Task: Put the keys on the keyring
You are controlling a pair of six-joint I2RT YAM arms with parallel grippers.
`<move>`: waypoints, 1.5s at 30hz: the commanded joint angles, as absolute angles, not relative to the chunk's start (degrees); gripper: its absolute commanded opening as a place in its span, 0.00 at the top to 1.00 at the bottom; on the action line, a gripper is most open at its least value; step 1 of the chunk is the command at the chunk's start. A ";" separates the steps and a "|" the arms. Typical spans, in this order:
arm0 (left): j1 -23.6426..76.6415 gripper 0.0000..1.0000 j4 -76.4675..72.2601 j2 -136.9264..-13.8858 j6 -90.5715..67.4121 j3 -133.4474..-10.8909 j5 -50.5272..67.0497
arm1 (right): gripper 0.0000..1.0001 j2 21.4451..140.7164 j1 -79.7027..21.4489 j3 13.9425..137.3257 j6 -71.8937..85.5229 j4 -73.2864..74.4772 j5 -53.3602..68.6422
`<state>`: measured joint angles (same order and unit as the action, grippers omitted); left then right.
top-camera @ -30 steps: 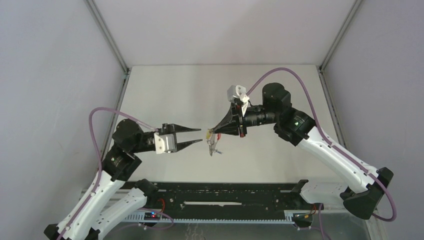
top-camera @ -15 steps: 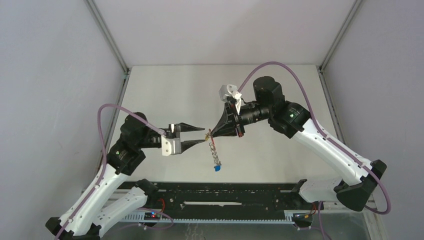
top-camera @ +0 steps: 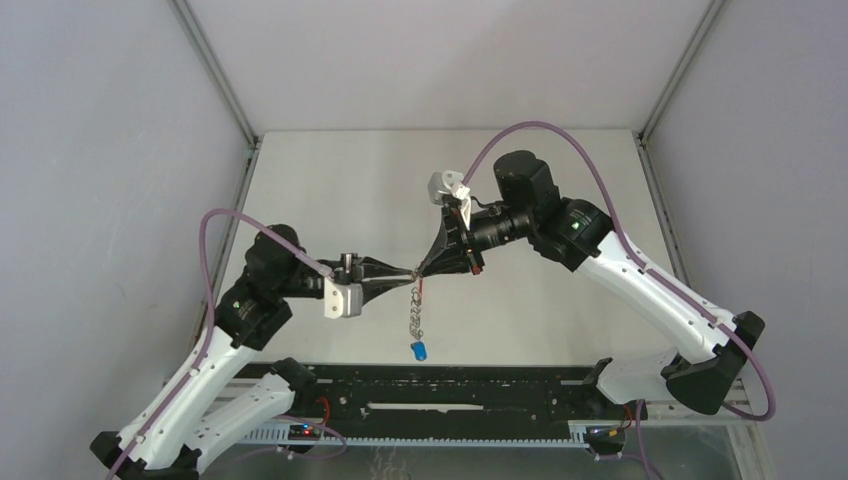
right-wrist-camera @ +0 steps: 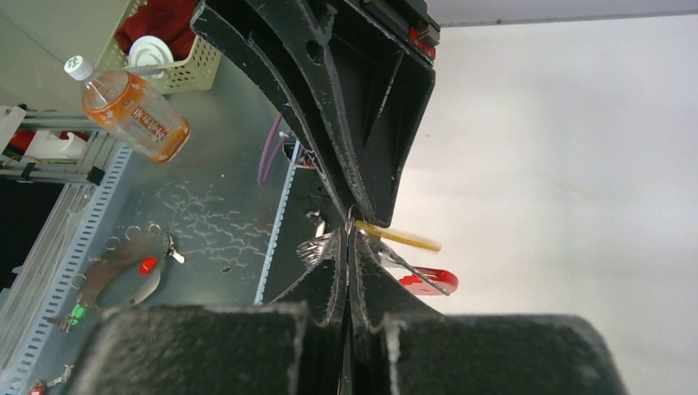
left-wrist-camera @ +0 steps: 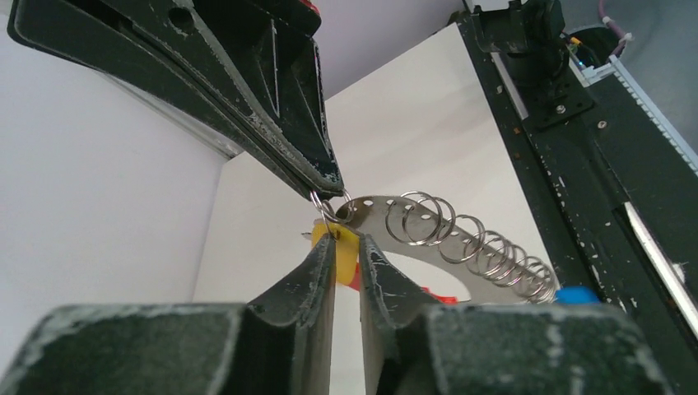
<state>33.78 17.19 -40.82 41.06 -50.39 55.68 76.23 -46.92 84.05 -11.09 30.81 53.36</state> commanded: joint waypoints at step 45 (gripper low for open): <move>42.01 0.64 3.85 -34.05 44.01 -46.03 29.96 | 1.00 67.06 -41.73 67.98 3.21 -0.94 50.68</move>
<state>41.63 13.06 -34.33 60.90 -41.85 33.23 69.89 -42.06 69.89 2.66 7.53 46.57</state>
